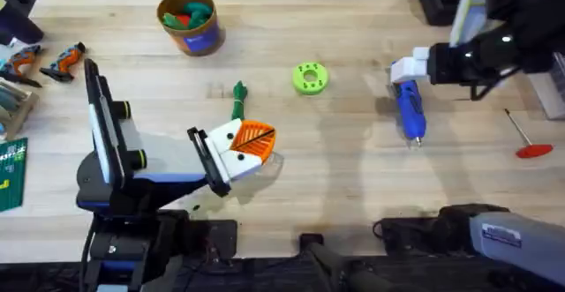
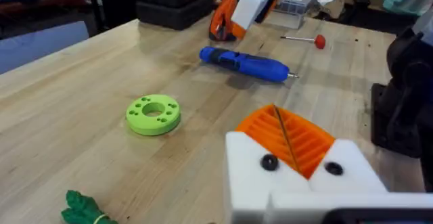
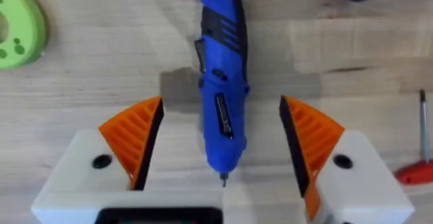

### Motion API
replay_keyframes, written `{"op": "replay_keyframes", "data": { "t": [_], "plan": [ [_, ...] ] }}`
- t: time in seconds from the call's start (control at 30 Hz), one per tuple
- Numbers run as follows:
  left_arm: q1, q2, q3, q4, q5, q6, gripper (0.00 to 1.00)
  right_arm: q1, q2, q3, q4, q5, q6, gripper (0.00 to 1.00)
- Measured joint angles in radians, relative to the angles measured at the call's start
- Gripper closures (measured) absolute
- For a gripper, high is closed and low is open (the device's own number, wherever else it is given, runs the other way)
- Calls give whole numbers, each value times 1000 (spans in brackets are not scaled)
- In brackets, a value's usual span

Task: Pick up the gripper from the table and insert it into the empty holder that is missing its gripper. Then pick up a screw, insert it into the mounting hole, and use the screwdriver to tighten it. Finally, clean up the table by picking up the vegetable and placing it into the bucket.

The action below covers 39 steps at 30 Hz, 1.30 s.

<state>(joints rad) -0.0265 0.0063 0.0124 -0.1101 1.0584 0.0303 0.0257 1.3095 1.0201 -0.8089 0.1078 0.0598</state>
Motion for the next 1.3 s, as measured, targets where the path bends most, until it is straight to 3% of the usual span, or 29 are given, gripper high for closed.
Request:
{"op": "replay_keyframes", "data": {
  "t": [0.47, 0.7, 1.03, 1.3],
  "plan": [
    [0, 0, 0, 0, 0, 0, 985, -3, 254, -1, 150, 0, -99, 11],
    [0, 0, 0, 0, 0, 0, 985, -4, 369, 25, 121, -3, -110, 10],
    [0, 0, 0, 0, 0, 0, 985, -19, 396, 56, 132, -12, -120, 12],
    [0, 0, 0, 0, 0, 0, 985, -53, 399, 58, 135, -11, -120, 143]
  ]
}}
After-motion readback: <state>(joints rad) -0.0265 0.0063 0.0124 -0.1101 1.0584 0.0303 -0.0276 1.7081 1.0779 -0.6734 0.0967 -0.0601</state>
